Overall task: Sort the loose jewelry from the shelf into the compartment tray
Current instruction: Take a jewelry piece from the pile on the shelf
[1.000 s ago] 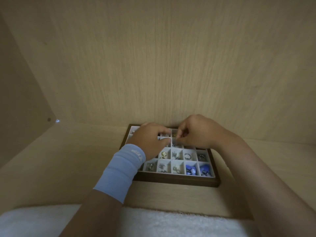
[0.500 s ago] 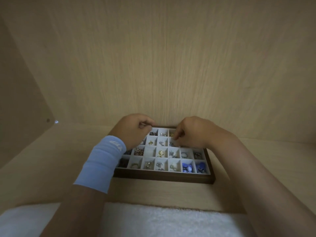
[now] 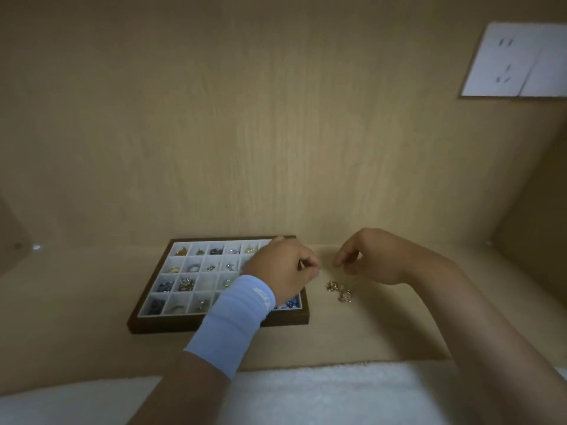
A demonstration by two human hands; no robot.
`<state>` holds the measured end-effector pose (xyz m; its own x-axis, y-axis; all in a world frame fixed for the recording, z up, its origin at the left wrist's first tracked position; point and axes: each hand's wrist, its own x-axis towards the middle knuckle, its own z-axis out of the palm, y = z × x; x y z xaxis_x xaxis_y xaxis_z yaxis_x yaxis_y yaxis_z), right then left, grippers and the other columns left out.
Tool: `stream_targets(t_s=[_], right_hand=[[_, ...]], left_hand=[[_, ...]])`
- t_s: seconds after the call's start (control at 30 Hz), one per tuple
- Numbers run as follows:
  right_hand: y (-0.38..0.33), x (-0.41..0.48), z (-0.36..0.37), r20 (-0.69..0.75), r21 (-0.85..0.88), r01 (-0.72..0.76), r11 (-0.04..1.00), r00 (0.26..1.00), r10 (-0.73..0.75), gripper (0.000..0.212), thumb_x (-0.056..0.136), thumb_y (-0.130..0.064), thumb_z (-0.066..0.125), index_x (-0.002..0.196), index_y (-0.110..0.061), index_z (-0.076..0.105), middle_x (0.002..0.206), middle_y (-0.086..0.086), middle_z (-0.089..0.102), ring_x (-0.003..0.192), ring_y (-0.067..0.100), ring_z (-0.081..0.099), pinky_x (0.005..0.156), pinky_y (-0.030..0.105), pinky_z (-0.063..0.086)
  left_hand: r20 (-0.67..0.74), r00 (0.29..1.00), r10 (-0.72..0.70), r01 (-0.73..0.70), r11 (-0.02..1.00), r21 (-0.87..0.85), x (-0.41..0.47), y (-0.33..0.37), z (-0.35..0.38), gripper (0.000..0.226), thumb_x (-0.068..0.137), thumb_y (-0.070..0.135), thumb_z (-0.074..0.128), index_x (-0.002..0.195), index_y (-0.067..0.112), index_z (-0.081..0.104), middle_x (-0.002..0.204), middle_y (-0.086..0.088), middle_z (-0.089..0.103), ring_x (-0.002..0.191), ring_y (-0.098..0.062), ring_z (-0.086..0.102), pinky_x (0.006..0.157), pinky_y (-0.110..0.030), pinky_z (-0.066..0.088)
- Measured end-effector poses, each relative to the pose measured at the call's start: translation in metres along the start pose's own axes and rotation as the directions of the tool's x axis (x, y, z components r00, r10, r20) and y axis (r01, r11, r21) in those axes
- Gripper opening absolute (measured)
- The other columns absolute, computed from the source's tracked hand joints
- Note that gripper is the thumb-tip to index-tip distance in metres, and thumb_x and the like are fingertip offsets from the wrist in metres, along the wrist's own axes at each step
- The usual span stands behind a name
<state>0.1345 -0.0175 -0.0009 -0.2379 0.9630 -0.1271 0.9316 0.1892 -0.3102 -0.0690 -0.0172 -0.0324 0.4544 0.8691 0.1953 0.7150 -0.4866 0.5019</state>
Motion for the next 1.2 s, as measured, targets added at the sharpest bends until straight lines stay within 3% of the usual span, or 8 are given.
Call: stream_targets(t_s=[0.17,0.27,0.37,0.53,0.73,0.87,1.07,1.2], right_hand=[[0.023,-0.009,0.003,0.032,0.016,-0.025,1.000,0.999,0.025,0.023,0.080,-0.016,0.076,0.099,-0.027,0.079,0.074,-0.023,0.061,0.074,-0.002,0.059,0.069,0.014,0.044],[0.026,-0.006,0.008,0.071,0.040,-0.024,0.999,0.997,0.021,0.020,0.076,-0.016,0.077,0.094,-0.025,0.080,0.072,-0.018,0.066,0.069,-0.002,0.060,0.059,0.008,0.041],[0.028,-0.001,0.012,0.047,0.052,-0.033,0.998,0.998,0.030,0.016,0.075,-0.016,0.077,0.088,-0.025,0.081,0.079,-0.012,0.073,0.074,0.002,0.064,0.066,0.016,0.049],[0.032,0.001,0.012,0.062,0.098,-0.016,0.995,0.998,0.010,0.016,0.076,-0.015,0.078,0.088,-0.025,0.080,0.085,-0.008,0.076,0.077,0.006,0.066,0.070,0.020,0.049],[0.030,0.000,0.009,0.068,0.113,0.018,0.993,0.997,-0.026,0.024,0.077,-0.006,0.072,0.082,-0.029,0.075,0.074,-0.011,0.069,0.067,0.002,0.059,0.065,0.017,0.047],[0.026,0.000,0.009,0.068,0.127,0.027,0.992,0.997,-0.036,0.023,0.079,-0.008,0.071,0.076,-0.031,0.072,0.067,-0.013,0.065,0.057,-0.004,0.054,0.056,0.011,0.042],[0.022,0.001,0.011,0.078,0.142,0.059,0.988,0.994,-0.071,0.013,0.079,-0.011,0.074,0.084,-0.022,0.078,0.067,-0.012,0.067,0.058,-0.003,0.054,0.058,0.010,0.043],[0.022,0.002,0.011,-0.055,0.278,0.104,0.955,0.994,-0.093,0.019,0.083,-0.010,0.071,0.078,-0.028,0.075,0.073,-0.009,0.070,0.056,-0.007,0.056,0.058,0.011,0.045]], left_hand=[[0.033,0.999,-0.009,0.003,0.981,0.194,0.010,0.019,0.030,0.024,0.084,0.048,0.064,0.105,0.038,0.072,0.113,0.015,0.061,0.115,-0.015,0.043,0.105,-0.033,0.031],[-0.001,1.000,0.017,-0.017,0.971,0.237,0.013,0.022,0.034,0.018,0.084,0.047,0.065,0.096,0.038,0.074,0.104,0.017,0.066,0.107,-0.010,0.045,0.099,-0.027,0.025],[-0.021,1.000,0.019,-0.013,0.972,0.233,0.013,0.018,0.036,0.014,0.085,0.046,0.063,0.089,0.039,0.075,0.095,0.018,0.070,0.102,-0.008,0.046,0.096,-0.026,0.022],[-0.068,0.997,0.033,-0.023,0.990,0.141,0.011,0.015,0.036,0.011,0.088,0.040,0.063,0.090,0.034,0.073,0.071,0.023,0.054,0.090,-0.001,0.041,0.090,-0.023,0.022],[-0.053,0.994,0.095,-0.086,0.985,0.152,0.009,0.019,0.039,0.009,0.083,0.045,0.066,0.088,0.039,0.070,0.095,0.019,0.064,0.099,-0.003,0.046,0.103,-0.030,0.025],[0.003,0.994,0.109,-0.108,0.976,0.190,0.008,0.025,0.043,0.022,0.074,0.059,0.069,0.089,0.042,0.072,0.098,0.022,0.061,0.101,-0.004,0.045,0.101,-0.031,0.025],[0.013,0.991,0.136,-0.136,0.964,0.227,0.010,0.026,0.044,0.017,0.083,0.052,0.065,0.090,0.040,0.074,0.100,0.020,0.065,0.100,-0.007,0.047,0.100,-0.034,0.027],[-0.109,0.994,0.029,-0.029,1.000,0.006,0.010,0.022,0.036,0.009,0.085,0.043,0.066,0.083,0.037,0.072,0.086,0.017,0.067,0.090,-0.004,0.055,0.099,-0.035,0.036]])
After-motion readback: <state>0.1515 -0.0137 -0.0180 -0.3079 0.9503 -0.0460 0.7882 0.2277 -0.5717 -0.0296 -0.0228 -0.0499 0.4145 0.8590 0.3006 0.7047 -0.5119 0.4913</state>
